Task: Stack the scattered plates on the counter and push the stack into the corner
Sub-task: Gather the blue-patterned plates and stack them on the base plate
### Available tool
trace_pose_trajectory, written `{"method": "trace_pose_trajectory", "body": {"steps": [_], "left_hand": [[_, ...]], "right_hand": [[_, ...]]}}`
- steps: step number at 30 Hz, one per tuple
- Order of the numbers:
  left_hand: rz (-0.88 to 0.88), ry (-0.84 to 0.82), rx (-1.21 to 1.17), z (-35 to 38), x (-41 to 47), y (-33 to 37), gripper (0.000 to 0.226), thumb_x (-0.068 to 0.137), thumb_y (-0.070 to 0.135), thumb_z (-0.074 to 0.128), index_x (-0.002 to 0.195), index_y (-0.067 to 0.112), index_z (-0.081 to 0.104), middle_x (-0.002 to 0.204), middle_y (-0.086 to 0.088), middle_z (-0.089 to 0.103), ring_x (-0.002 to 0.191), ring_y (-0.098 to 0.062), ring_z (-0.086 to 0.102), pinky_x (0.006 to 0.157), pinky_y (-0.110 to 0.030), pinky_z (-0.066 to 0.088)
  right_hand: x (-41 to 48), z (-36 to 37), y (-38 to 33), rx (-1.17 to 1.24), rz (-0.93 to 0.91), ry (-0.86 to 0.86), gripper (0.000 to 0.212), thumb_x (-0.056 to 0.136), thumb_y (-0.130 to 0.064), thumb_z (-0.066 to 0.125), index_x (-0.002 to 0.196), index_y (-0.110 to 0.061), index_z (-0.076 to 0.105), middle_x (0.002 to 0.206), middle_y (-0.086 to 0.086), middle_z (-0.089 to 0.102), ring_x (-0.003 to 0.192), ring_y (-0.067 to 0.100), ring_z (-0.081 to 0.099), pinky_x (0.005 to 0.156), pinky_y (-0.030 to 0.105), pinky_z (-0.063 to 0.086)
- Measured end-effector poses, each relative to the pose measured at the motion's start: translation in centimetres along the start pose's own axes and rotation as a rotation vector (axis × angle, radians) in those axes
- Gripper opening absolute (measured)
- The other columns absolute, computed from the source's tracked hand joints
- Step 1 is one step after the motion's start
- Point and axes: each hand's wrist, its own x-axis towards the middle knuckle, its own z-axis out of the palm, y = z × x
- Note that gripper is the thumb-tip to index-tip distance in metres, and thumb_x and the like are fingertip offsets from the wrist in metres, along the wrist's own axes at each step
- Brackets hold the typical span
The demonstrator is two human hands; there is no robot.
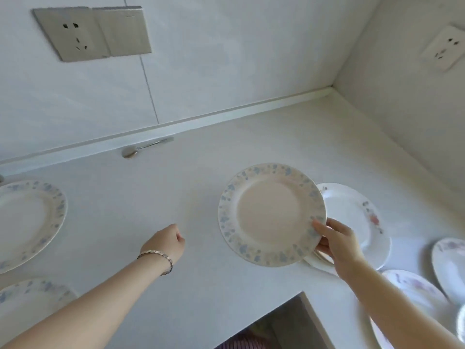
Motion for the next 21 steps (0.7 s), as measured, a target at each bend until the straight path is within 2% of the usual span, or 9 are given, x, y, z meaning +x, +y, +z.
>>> {"method": "trace_pose_trajectory", "body": {"steps": [3, 6, 10, 15, 18, 21], "left_hand": [[0.046, -0.020, -0.002, 2.7, -0.6, 5.7, 0.024, 0.090, 0.016, 0.038, 0.068, 0.024, 0.039, 0.086, 0.000, 0.057, 0.078, -0.025, 0.054, 0.067, -0.026, 0.039], [0.072, -0.028, -0.004, 5.0, -1.2, 10.4, 0.020, 0.089, 0.015, 0.038, 0.071, 0.024, 0.042, 0.087, -0.002, 0.062, 0.077, -0.025, 0.055, 0.067, -0.026, 0.040], [0.074, -0.034, -0.008, 6.8, -2.0, 14.1, 0.017, 0.085, 0.014, 0.037, 0.074, 0.024, 0.045, 0.089, -0.005, 0.070, 0.082, -0.027, 0.066, 0.066, -0.027, 0.045], [0.061, 0.011, 0.002, 7.2, -2.2, 15.8, 0.017, 0.086, 0.015, 0.038, 0.075, 0.024, 0.046, 0.087, -0.004, 0.070, 0.083, -0.027, 0.069, 0.068, -0.029, 0.048], [0.059, 0.010, 0.007, 7.0, -2.0, 16.1, 0.017, 0.086, 0.016, 0.039, 0.074, 0.024, 0.046, 0.087, -0.004, 0.070, 0.083, -0.027, 0.069, 0.070, -0.030, 0.050], [0.060, -0.006, 0.017, 6.8, -1.7, 16.2, 0.016, 0.086, 0.016, 0.038, 0.074, 0.024, 0.045, 0.087, -0.005, 0.071, 0.083, -0.028, 0.070, 0.069, -0.030, 0.050]], "right_hand": [[1.1, -7.2, -0.3, -0.001, -0.015, 0.050, 0.014, 0.089, -0.006, 0.054, 0.085, -0.002, 0.066, 0.055, 0.003, 0.069, 0.051, 0.019, 0.066, 0.048, 0.023, 0.055], [2.2, -13.2, -0.1, 0.062, 0.001, 0.078, 0.015, 0.091, -0.006, 0.052, 0.084, -0.005, 0.065, 0.054, -0.001, 0.071, 0.049, 0.011, 0.068, 0.049, 0.019, 0.057], [3.4, -18.3, 1.2, 0.142, 0.063, 0.120, 0.014, 0.091, -0.007, 0.052, 0.084, -0.007, 0.064, 0.052, -0.002, 0.070, 0.046, 0.009, 0.067, 0.047, 0.018, 0.056], [4.6, -20.8, 3.6, 0.248, 0.123, 0.136, 0.013, 0.092, -0.006, 0.050, 0.086, -0.005, 0.062, 0.048, -0.003, 0.068, 0.043, 0.007, 0.065, 0.043, 0.017, 0.053], [4.8, -20.8, 4.5, 0.281, 0.129, 0.133, 0.014, 0.092, -0.005, 0.050, 0.086, -0.006, 0.063, 0.055, -0.001, 0.071, 0.048, 0.008, 0.068, 0.045, 0.018, 0.055], [4.9, -20.2, 4.7, 0.214, 0.094, 0.166, 0.015, 0.092, -0.006, 0.050, 0.084, -0.007, 0.062, 0.064, 0.006, 0.070, 0.051, 0.014, 0.068, 0.045, 0.017, 0.055]]}}
